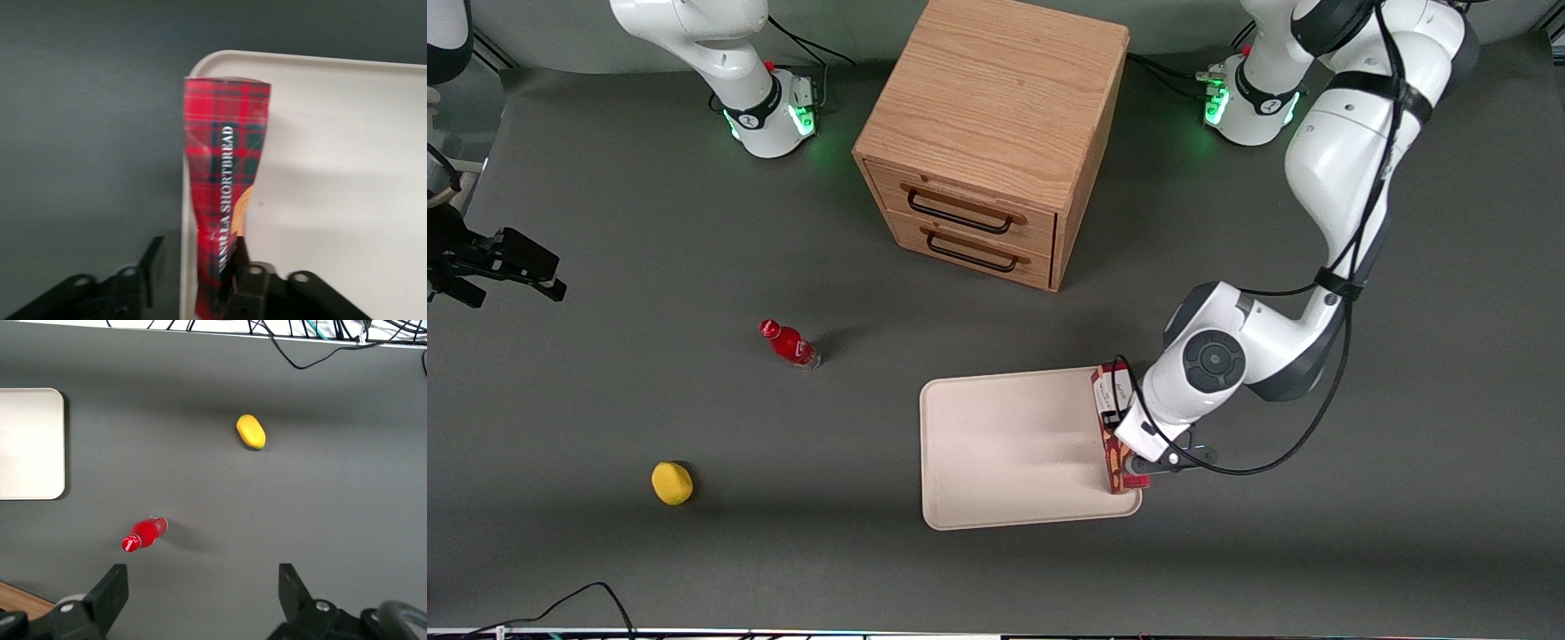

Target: Place red cookie box on tray

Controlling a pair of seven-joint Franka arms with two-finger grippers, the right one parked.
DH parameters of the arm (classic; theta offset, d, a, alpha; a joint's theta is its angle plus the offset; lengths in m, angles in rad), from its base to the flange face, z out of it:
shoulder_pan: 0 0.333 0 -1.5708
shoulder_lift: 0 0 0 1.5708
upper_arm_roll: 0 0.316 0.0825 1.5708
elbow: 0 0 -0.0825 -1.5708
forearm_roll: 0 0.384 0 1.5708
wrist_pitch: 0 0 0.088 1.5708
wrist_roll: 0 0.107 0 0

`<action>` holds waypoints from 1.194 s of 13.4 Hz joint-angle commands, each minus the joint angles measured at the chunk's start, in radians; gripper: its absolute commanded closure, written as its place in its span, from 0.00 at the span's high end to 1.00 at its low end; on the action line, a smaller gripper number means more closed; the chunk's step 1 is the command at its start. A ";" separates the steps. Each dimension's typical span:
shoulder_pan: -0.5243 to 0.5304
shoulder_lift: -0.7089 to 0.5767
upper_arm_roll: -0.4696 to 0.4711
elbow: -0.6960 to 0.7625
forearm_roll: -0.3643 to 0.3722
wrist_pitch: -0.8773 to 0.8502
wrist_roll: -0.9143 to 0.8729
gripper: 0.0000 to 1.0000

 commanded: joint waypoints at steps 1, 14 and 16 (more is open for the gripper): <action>0.025 -0.148 -0.007 0.007 -0.087 -0.196 -0.017 1.00; -0.005 -0.898 0.560 -0.405 -0.351 -0.622 0.784 1.00; -0.014 -0.979 0.571 -0.501 -0.346 -0.583 0.786 1.00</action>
